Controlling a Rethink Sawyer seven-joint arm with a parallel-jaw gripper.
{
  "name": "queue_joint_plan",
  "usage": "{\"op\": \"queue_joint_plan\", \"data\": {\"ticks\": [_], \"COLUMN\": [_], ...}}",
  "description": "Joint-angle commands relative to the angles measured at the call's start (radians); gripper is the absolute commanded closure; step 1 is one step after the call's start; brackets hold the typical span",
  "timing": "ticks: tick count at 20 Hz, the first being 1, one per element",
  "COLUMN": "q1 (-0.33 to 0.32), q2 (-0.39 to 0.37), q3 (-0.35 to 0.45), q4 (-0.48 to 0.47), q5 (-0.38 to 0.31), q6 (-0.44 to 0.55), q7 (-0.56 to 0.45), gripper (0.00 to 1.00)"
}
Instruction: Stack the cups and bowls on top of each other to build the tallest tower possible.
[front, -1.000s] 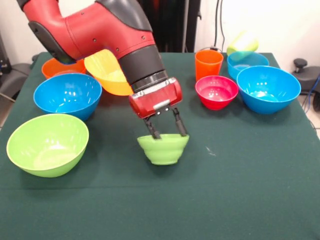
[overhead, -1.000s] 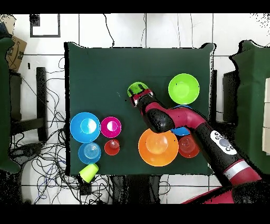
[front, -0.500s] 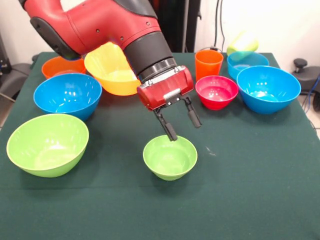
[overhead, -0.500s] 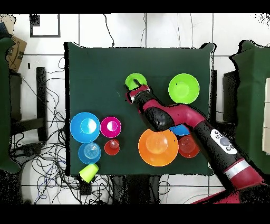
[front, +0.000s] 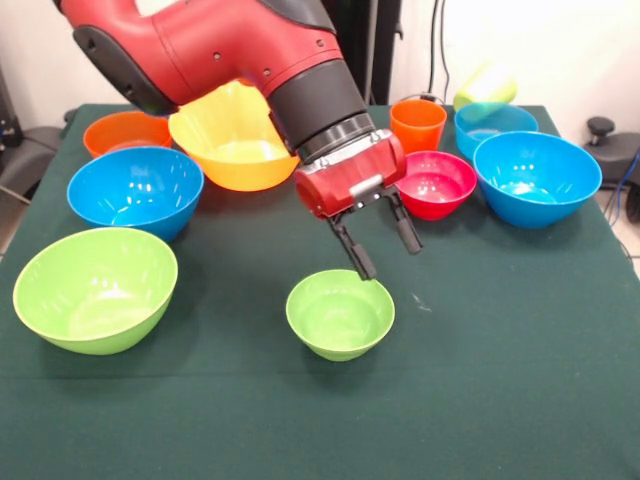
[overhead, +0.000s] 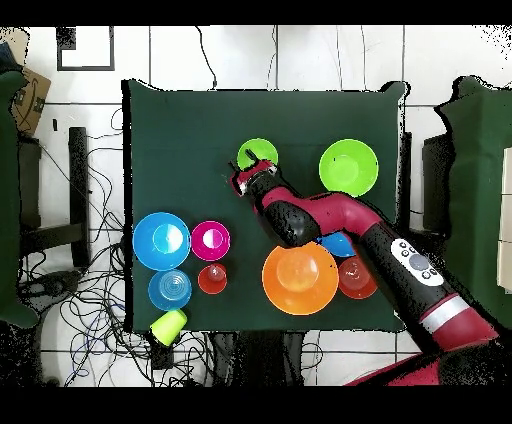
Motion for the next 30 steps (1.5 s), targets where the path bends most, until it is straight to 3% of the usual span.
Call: {"op": "queue_joint_plan", "data": {"ticks": [1, 6, 14, 16, 23, 30], "q1": [0.067, 0.045, 0.013, 0.039, 0.221, 0.268], "q2": [-0.067, -0.163, -0.38, -0.388, -0.34, -0.286], "q3": [-0.098, -0.083, -0.049, -0.085, -0.316, -0.401], "q4": [-0.05, 0.016, 0.144, 0.135, 0.004, -0.042], "q5": [-0.043, 0.002, 0.095, 0.079, -0.018, -0.027], "q6": [0.101, 0.164, 0.271, 0.274, 0.315, 0.291], "q7": [0.017, 0.006, -0.008, -0.001, 0.082, 0.057], "gripper": [0.0, 0.0, 0.0, 0.0, 0.0, 0.0]}}
